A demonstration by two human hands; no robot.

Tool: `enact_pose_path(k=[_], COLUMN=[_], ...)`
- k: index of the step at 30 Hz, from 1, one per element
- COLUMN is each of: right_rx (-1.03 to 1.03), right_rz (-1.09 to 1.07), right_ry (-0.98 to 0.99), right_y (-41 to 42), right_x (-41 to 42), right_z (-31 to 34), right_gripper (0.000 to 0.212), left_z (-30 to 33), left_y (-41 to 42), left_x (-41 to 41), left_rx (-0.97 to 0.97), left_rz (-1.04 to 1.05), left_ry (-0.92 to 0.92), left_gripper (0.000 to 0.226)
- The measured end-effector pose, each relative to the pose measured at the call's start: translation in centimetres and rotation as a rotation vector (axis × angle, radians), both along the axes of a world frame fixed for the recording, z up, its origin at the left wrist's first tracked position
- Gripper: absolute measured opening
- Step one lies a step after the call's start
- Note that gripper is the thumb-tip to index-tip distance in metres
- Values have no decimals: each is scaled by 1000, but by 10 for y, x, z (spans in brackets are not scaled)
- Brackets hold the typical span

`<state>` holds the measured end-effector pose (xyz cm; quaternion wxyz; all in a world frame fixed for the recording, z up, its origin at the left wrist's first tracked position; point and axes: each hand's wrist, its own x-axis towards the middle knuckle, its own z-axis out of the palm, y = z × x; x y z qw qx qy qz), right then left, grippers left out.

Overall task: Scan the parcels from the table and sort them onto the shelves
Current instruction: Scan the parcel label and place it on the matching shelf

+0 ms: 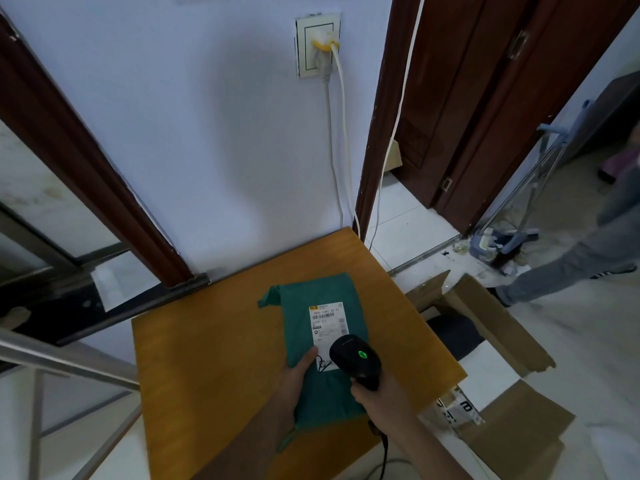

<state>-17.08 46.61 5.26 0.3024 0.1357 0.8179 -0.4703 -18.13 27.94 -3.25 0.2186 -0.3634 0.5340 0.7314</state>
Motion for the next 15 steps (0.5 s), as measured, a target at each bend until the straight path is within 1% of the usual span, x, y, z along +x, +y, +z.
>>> enact_pose_path(k=[1,3,4,6,7,9,11,14,15], right_rx=[-14,-60,-82,-104,-115,-128,-131,-106,-96], right_rz=[-14,-42,-46,-46,-49,-64,-79,-51,-46], right_ry=[7,10,6,-21,-31,-35,-34,-30,-29], right_y=[0,-1,-1,-2,-3,-6,-9,-11,-12], right_x=[0,0,0,2,2,3,3,4,4], right_z=[2,4,6,7,8,10,10,10,10], right_gripper=[12,9,8,6,6,9,15,8,10], left_z=[2,10,14,19,19,10,0,-11,-10], left_y=[1,1,1,0,0,-4,-8,-11,-10], left_x=[-1,-2,-2,2,5,13,23,29,30], left_rx=[-31,-134,-189,-274,-308,-375,-429,-449,-461], left_rz=[22,23,8,-38,-60,-90,-112,-115,-112], left_ry=[29,110,169,253,269,257,239,240,236], left_gripper=[82,102,108,104,107,120,124,131,130])
